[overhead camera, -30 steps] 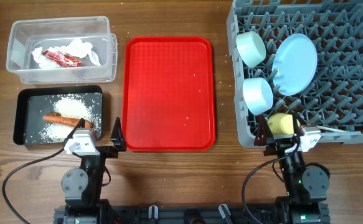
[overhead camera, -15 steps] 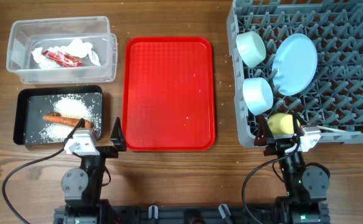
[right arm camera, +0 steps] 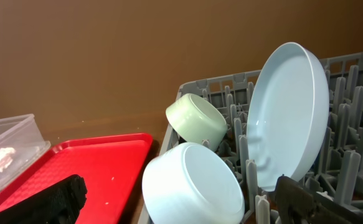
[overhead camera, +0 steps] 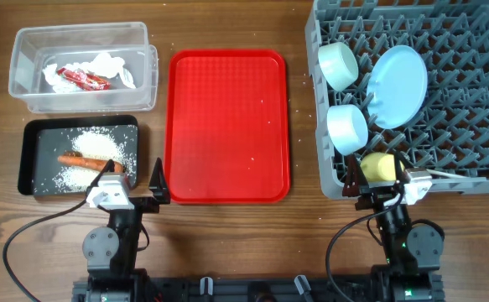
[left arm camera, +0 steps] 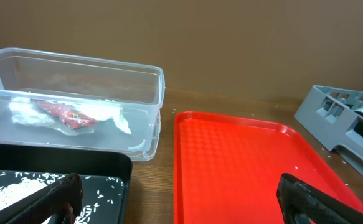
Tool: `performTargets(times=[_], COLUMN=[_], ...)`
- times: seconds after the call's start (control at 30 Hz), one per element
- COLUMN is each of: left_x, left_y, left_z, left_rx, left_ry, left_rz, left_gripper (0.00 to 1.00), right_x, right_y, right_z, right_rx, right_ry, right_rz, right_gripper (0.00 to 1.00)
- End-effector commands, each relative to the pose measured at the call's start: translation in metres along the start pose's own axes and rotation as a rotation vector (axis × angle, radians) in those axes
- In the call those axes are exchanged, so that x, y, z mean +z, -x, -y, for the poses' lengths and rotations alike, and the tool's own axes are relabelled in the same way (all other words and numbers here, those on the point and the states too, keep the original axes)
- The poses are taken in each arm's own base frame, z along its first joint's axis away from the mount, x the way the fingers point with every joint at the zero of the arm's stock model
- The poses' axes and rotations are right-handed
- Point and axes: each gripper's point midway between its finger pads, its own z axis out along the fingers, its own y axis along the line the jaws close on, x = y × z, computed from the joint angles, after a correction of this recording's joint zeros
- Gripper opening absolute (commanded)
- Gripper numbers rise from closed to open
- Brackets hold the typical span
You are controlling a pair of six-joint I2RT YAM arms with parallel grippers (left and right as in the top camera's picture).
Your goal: Sort waste into correct bins and load items into the dishwasher rack
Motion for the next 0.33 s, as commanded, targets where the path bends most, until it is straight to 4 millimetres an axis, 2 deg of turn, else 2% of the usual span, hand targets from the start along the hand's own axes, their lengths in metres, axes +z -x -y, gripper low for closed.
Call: performTargets(times=[0.0, 0.3], left_x=[-0.0001, -0.0001], left_y=[-0.0024, -0.0024], left_z=[-0.0021, -0.002], left_rx=[0.014, 0.014], left_ry=[0.013, 0.012], left_rz=[-0.003, -0.003], left_gripper=[1.0, 1.0], right_x=[-0.0006, -0.0006], right_y=[0.0022, 0.0021], right_z=[-0.0021, -0.0022], right_rx=[0.009, 0.01], right_ry=[0.013, 0.014], right_rz=[0.009, 0.009], right_gripper=[1.0, 1.0])
